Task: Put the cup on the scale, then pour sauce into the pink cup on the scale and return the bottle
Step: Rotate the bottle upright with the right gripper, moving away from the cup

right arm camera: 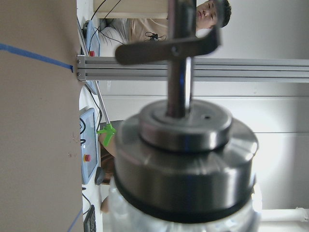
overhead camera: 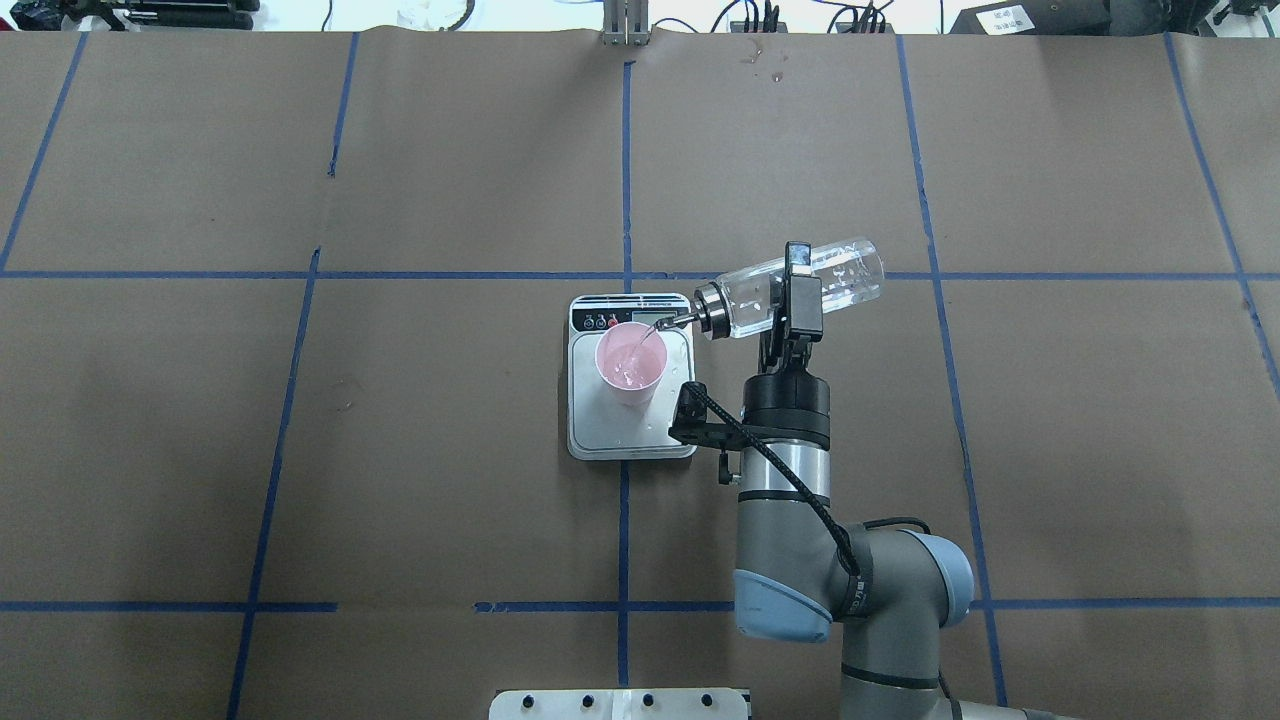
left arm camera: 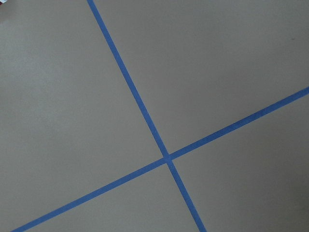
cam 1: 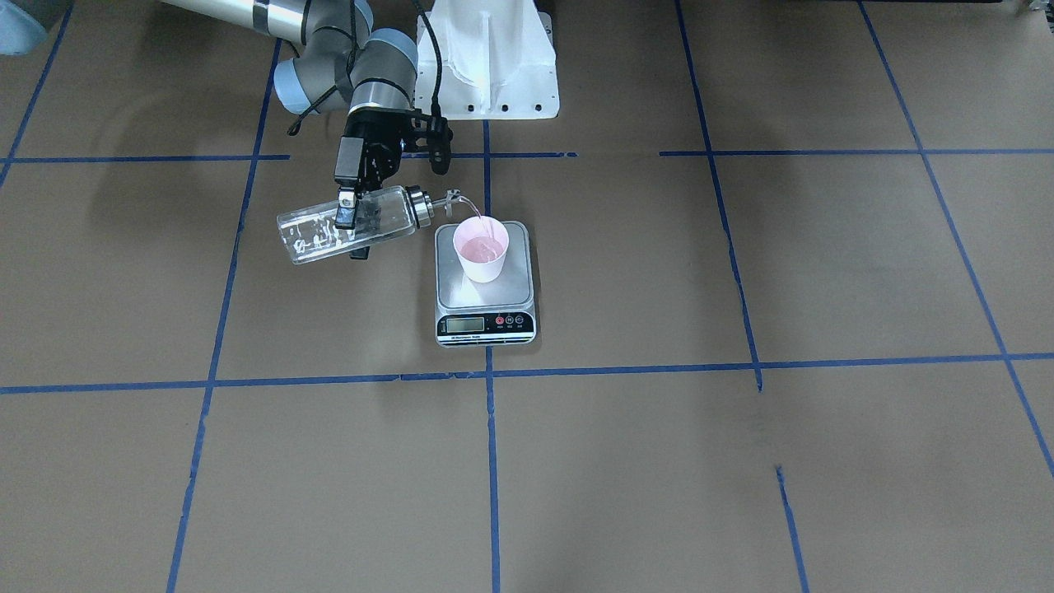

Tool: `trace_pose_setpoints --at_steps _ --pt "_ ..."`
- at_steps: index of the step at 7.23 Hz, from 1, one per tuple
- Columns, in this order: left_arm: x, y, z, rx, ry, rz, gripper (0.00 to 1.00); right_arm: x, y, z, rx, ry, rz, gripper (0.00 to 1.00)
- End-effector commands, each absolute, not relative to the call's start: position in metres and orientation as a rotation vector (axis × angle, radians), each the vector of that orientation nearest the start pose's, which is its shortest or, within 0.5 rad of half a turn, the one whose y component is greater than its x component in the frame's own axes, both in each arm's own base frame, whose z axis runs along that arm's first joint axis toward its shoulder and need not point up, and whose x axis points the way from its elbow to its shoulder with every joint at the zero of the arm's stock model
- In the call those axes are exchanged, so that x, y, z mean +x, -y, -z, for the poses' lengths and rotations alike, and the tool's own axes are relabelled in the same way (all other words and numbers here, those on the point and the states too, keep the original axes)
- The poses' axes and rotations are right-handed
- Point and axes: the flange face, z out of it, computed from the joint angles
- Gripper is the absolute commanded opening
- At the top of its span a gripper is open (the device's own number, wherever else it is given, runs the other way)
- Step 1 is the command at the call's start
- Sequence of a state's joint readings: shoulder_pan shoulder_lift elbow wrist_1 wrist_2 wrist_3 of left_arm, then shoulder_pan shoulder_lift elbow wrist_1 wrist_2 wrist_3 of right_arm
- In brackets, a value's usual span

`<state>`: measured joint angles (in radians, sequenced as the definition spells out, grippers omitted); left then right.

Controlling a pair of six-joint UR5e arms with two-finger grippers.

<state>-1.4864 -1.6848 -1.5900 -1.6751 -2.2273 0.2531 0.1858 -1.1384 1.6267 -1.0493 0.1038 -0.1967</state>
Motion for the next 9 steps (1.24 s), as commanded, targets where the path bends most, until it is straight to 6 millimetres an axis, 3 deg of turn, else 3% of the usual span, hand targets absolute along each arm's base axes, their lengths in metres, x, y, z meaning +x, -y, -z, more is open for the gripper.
trace_pose_setpoints --at_steps 1,6,7,9 --pt "-0.026 0.557 -0.584 0.288 -0.636 -0.403 1.0 -0.534 0.337 -0.286 1.42 -0.526 0.46 0.0" --pt "-0.026 0.557 -0.582 0.291 -0.635 -0.404 1.0 -0.534 0.337 -0.285 1.446 -0.247 0.269 0.0" --pt "-0.025 0.56 -0.578 0.297 -0.635 -0.404 1.0 -0.52 0.333 -0.279 1.447 -0.142 0.207 0.0" --pt "-0.026 0.561 -0.575 0.302 -0.634 -0.404 1.0 -0.481 0.325 -0.286 1.446 0.027 0.139 0.0"
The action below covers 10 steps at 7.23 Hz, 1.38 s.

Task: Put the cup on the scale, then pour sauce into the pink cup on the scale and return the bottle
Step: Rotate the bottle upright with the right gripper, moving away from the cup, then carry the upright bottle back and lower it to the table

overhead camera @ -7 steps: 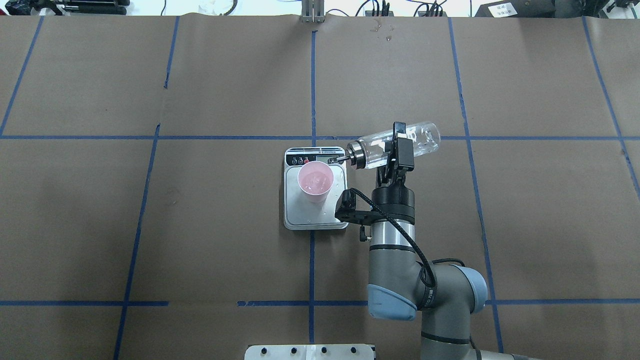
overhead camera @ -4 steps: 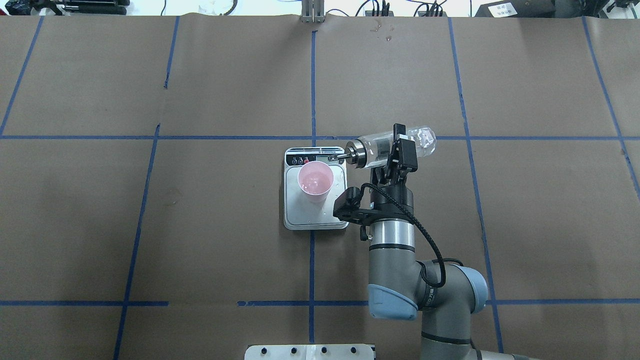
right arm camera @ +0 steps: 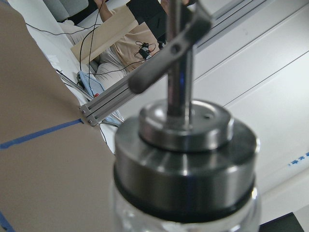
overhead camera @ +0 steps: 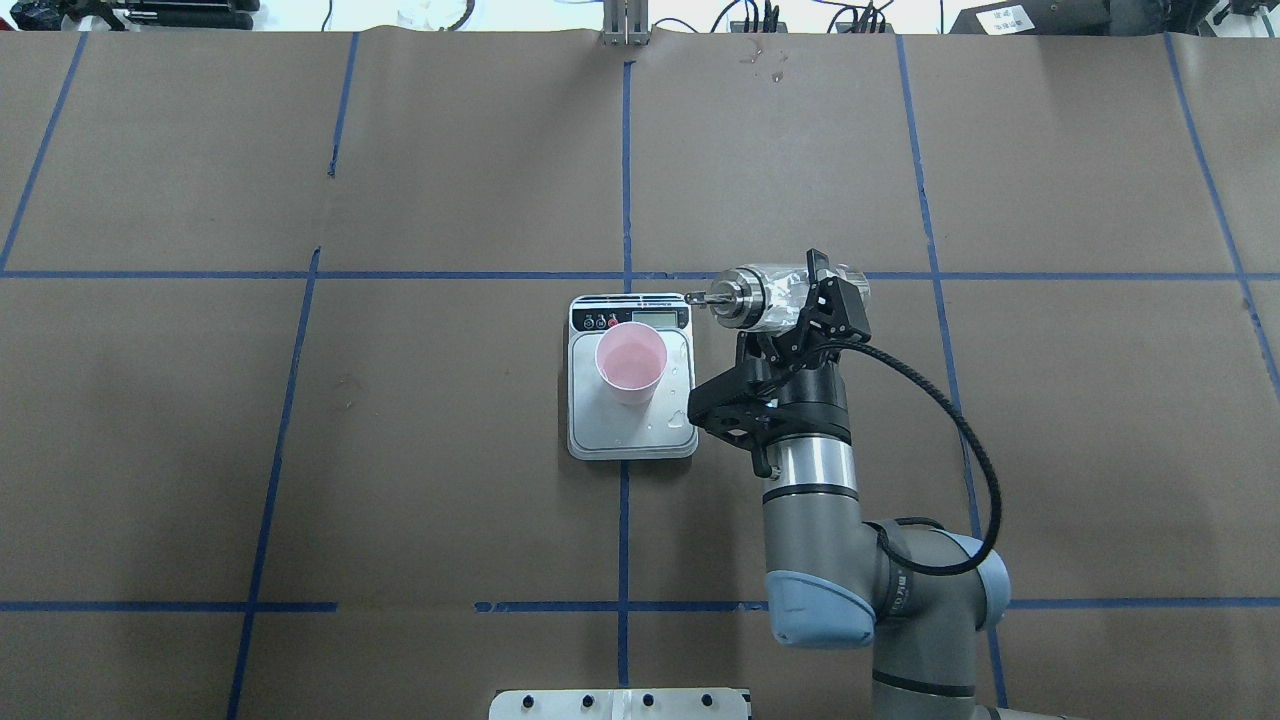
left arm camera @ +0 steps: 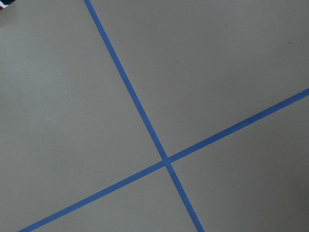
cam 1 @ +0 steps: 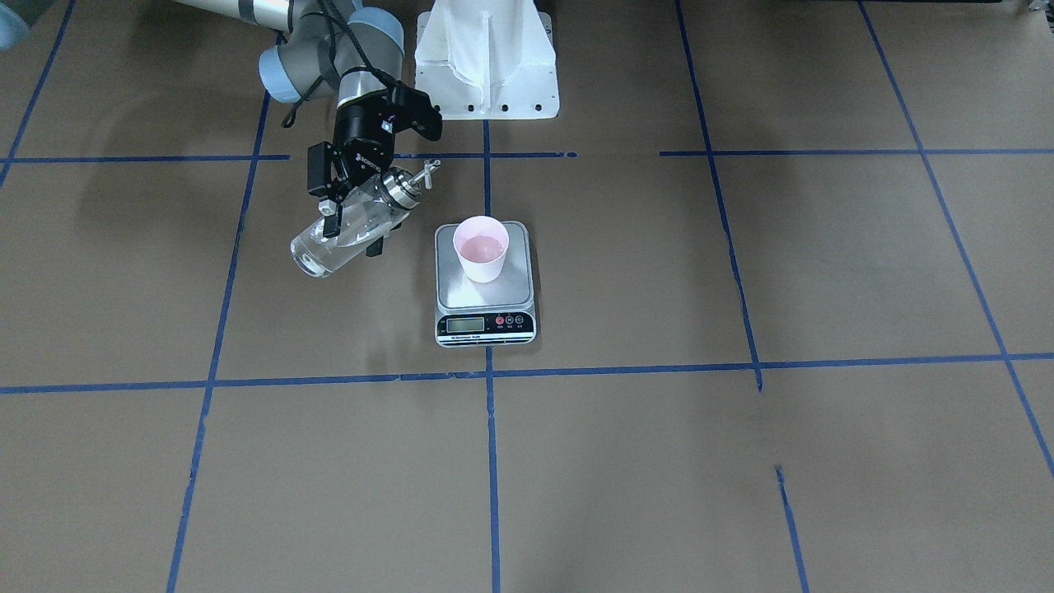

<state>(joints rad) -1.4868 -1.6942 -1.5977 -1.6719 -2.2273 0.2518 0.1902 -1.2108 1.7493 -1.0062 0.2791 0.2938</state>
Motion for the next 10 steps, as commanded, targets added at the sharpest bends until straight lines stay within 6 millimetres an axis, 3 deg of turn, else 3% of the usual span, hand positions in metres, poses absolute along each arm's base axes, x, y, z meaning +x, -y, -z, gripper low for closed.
trace_pose_setpoints --at_steps 1,6,10 --pt "-0.026 0.561 -0.571 0.306 -0.634 -0.404 1.0 -0.468 0.323 -0.305 1.445 0.135 0.076 0.0" --pt "-0.027 0.564 -0.555 0.338 -0.627 -0.412 1.0 -0.393 0.342 -0.404 1.317 0.534 -0.215 0.0" --pt "-0.027 0.566 -0.543 0.359 -0.622 -0.414 1.0 -0.38 0.351 -0.419 1.211 0.716 -0.395 0.0"
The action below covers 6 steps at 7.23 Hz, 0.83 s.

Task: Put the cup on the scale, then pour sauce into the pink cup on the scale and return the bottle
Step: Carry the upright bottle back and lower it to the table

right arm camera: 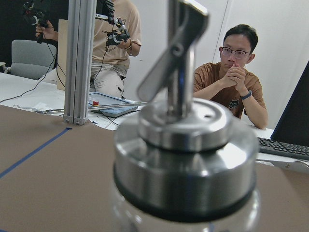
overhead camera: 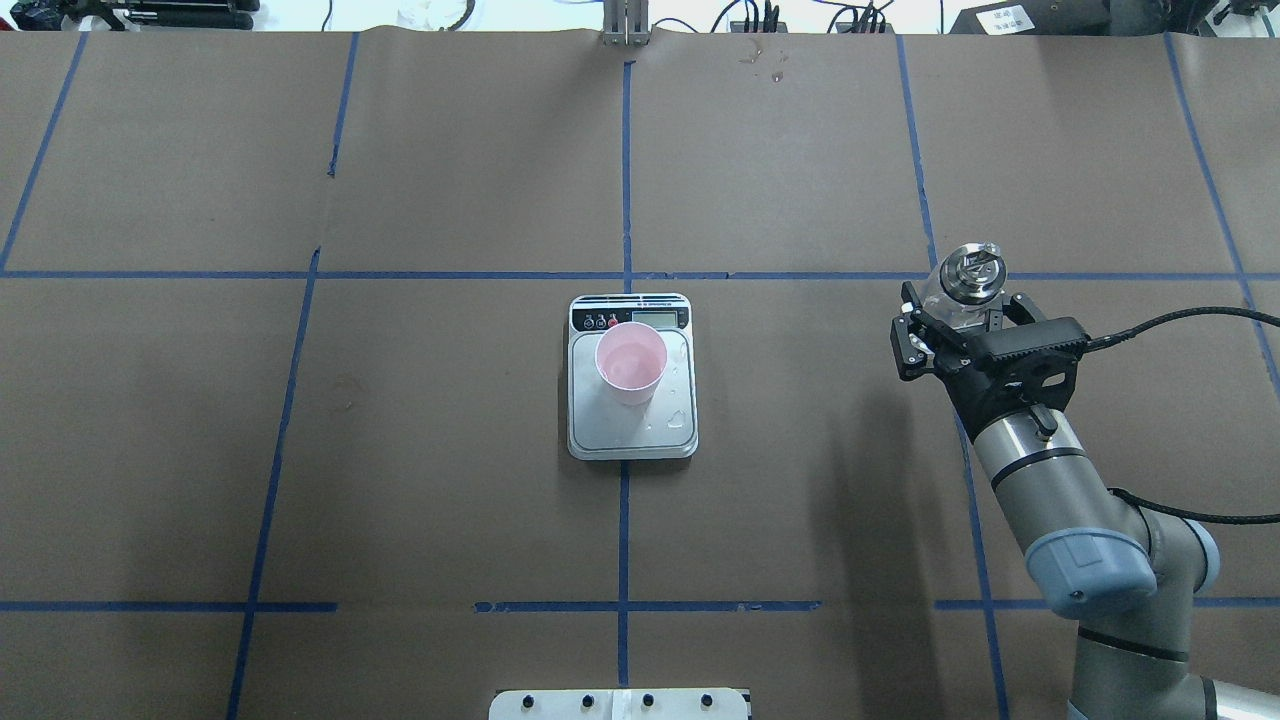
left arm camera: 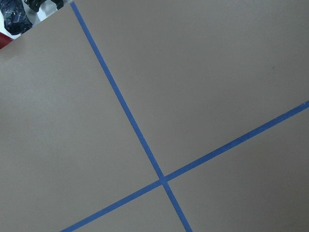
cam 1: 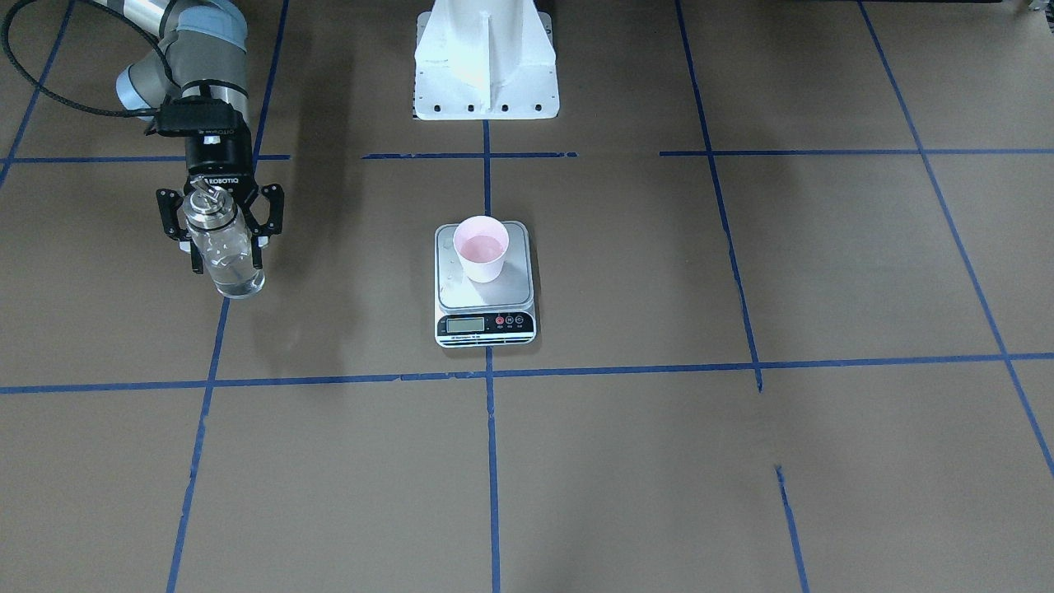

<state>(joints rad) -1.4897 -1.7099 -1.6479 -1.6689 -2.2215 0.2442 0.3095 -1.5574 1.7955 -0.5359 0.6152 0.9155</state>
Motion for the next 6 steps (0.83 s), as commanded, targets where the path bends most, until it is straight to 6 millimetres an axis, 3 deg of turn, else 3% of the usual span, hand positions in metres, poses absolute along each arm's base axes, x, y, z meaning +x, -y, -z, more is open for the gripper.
trace_pose_setpoints --at_steps 1,3,6 --pt "-0.028 0.565 -0.543 0.359 -0.622 -0.412 1.0 -0.382 0.352 -0.432 1.191 0.711 -0.394 0.0" --pt "-0.028 0.565 -0.543 0.359 -0.622 -0.412 1.0 -0.382 0.358 -0.445 1.18 0.688 -0.387 0.0" --pt "-0.027 0.566 -0.54 0.364 -0.62 -0.416 1.0 -0.383 0.372 -0.488 1.098 0.668 -0.367 0.0"
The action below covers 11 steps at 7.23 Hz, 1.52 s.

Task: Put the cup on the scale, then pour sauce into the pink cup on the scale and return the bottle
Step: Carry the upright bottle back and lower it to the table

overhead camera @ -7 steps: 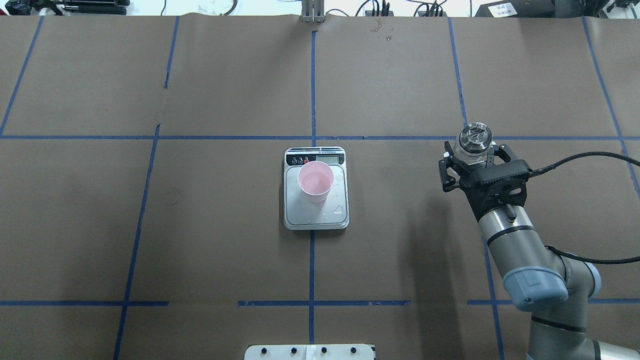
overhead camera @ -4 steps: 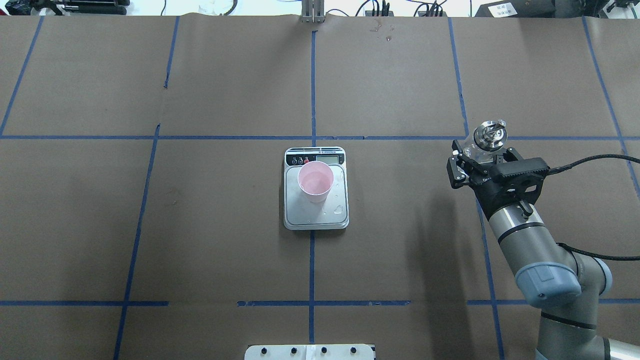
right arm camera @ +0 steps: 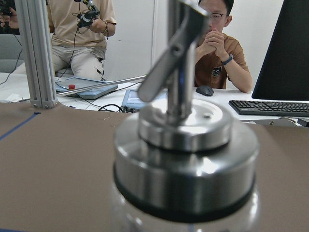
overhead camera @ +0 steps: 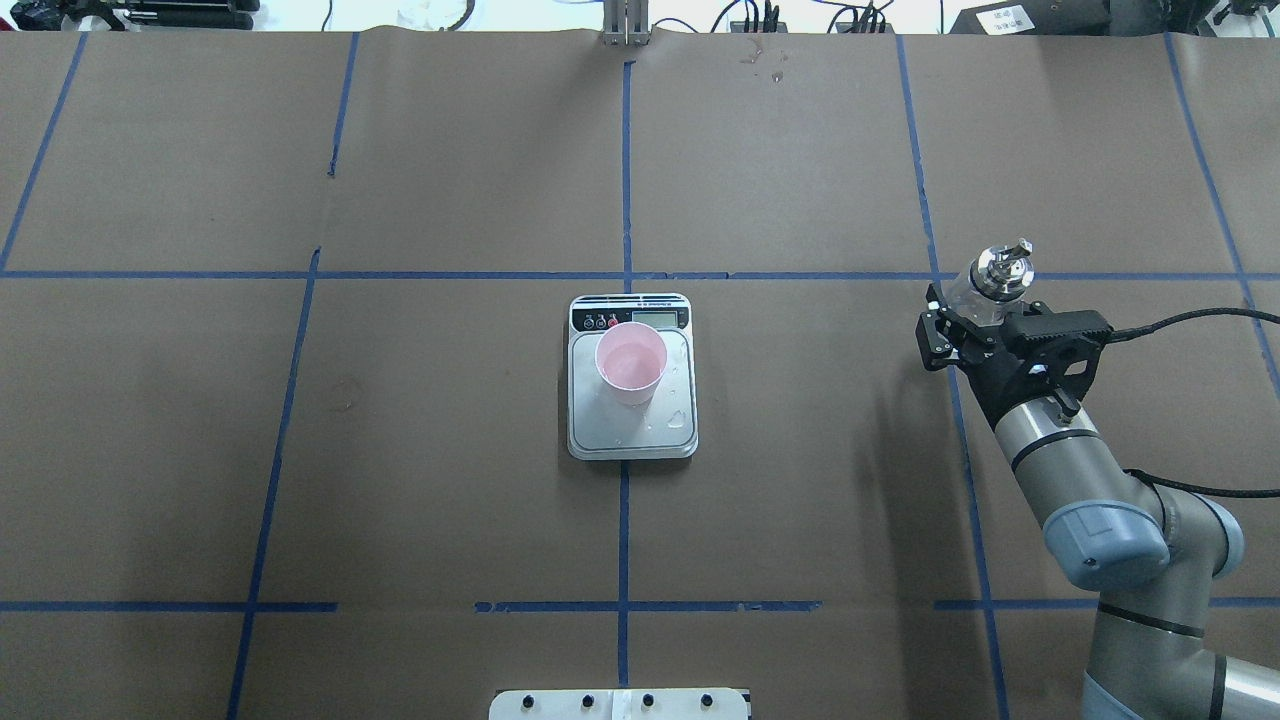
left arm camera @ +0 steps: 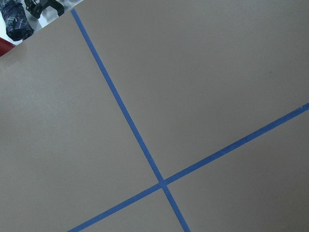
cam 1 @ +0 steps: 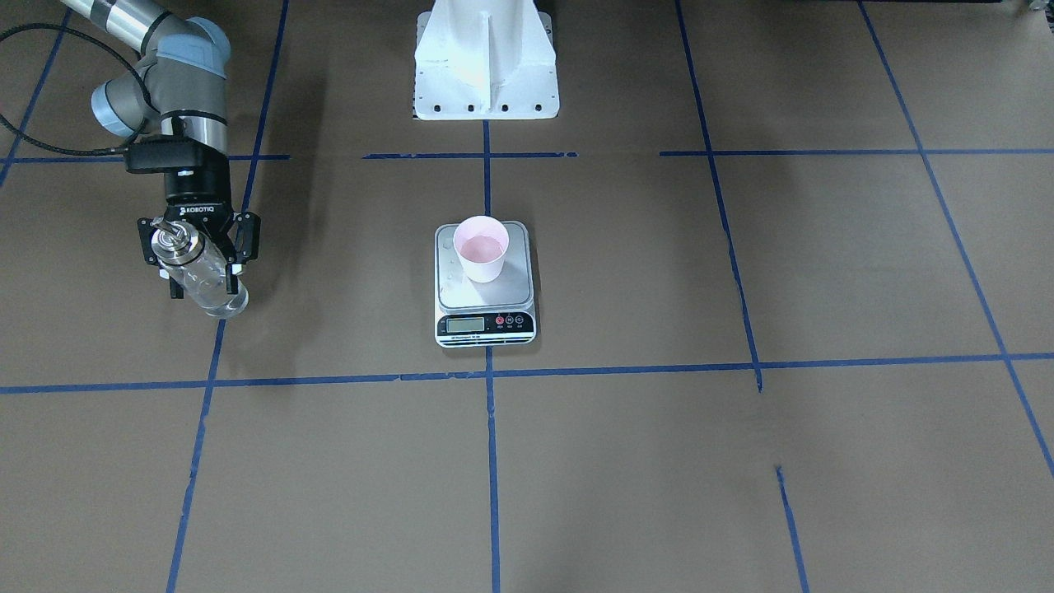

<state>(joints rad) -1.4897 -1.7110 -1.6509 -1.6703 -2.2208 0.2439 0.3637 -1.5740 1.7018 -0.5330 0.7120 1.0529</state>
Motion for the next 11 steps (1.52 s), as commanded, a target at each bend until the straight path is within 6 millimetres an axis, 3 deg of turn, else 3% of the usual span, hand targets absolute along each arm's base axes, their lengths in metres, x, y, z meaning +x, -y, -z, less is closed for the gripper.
trace_pose_setpoints --at_steps 1,7,11 --pt "-0.027 0.568 -0.537 0.369 -0.62 -0.417 1.0 -0.384 0.373 -0.492 1.091 0.667 -0.369 0.0" --pt "-0.027 0.57 -0.536 0.37 -0.62 -0.418 1.0 -0.385 0.377 -0.505 1.058 0.66 -0.335 0.0" --pt "-0.027 0.571 -0.534 0.373 -0.618 -0.418 1.0 -0.385 0.377 -0.508 1.053 0.655 -0.329 0.56"
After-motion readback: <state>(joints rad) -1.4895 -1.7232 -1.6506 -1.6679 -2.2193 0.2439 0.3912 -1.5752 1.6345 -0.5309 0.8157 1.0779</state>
